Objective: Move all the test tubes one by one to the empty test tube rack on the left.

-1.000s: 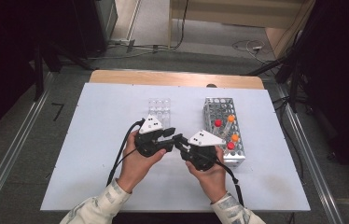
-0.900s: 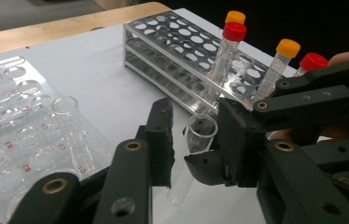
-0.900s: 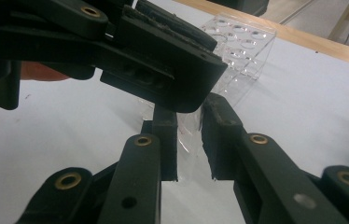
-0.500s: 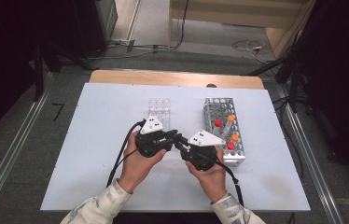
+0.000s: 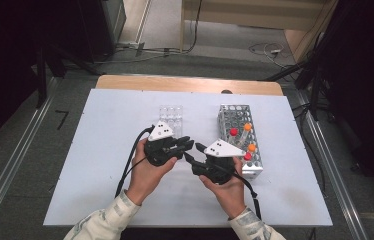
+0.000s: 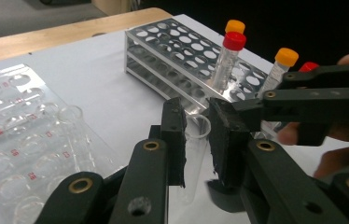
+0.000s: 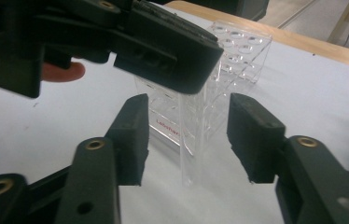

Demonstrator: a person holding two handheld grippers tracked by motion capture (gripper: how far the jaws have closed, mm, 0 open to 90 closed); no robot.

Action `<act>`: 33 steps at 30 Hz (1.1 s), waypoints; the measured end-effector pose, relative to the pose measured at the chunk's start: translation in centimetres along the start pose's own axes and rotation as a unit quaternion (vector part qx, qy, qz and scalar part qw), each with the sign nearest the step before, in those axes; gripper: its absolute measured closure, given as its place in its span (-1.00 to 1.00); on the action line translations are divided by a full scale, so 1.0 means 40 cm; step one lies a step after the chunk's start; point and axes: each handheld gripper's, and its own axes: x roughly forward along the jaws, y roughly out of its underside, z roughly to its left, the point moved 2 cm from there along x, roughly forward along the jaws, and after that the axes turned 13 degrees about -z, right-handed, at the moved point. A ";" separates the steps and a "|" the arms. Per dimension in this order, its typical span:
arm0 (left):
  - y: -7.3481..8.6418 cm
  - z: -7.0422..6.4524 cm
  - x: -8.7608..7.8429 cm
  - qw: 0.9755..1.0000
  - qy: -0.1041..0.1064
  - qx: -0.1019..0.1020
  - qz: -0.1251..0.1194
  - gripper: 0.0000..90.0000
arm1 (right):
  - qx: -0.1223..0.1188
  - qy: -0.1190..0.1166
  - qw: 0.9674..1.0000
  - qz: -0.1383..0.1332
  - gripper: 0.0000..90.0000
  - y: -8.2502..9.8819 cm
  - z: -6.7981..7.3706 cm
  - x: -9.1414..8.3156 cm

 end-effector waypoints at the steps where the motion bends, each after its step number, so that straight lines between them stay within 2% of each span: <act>1: -0.005 0.003 -0.002 1.000 0.000 -0.001 -0.002 0.72 | -0.002 -0.001 1.000 -0.001 -0.04 -0.002 -0.001 -0.006; 10: -0.059 0.038 -0.012 1.000 -0.016 -0.003 -0.021 0.72 | -0.001 0.001 1.000 -0.010 -0.12 0.004 -0.010 -0.066; 17: -0.099 0.057 -0.020 0.999 -0.033 0.002 -0.035 0.72 | 0.004 0.006 1.000 -0.016 -0.12 0.005 -0.017 -0.083; 25: -0.103 0.083 -0.025 0.998 -0.050 0.003 -0.033 0.72 | 0.004 0.007 1.000 -0.018 -0.11 0.005 -0.020 -0.085; 33: -0.085 0.095 -0.015 0.997 -0.066 0.009 -0.026 0.72 | 0.005 0.008 1.000 -0.017 -0.12 0.007 -0.020 -0.083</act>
